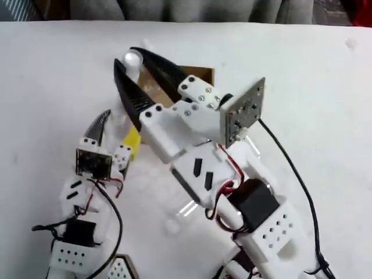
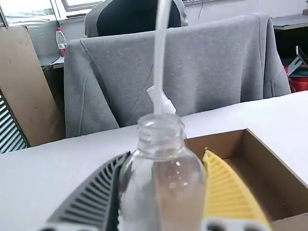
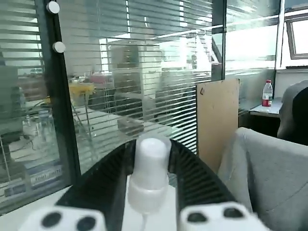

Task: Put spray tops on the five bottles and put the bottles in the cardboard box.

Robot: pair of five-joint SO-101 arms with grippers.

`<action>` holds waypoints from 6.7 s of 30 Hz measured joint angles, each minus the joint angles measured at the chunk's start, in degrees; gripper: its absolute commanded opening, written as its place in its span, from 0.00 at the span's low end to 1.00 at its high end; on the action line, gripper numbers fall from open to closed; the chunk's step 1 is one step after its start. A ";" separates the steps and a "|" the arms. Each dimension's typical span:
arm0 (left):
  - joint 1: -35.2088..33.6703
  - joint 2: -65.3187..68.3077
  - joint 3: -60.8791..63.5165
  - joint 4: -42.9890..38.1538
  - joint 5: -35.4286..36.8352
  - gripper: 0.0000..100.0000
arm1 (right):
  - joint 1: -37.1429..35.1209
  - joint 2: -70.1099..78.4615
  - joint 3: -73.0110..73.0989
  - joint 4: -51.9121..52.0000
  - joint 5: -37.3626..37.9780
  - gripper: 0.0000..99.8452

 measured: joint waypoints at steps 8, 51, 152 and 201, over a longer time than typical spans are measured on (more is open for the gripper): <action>-0.09 0.00 0.00 0.00 0.00 0.02 | 0.79 -0.18 5.36 -2.37 0.00 0.02; 0.18 0.00 0.09 0.00 0.00 0.02 | -1.14 16.70 -0.79 12.66 -4.66 0.02; -4.40 0.00 -7.56 8.62 19.52 0.02 | -11.16 -4.92 32.70 24.26 1.32 0.02; 0.44 -7.21 -14.68 22.77 16.26 0.02 | -5.98 -5.19 52.31 -7.65 -1.58 0.02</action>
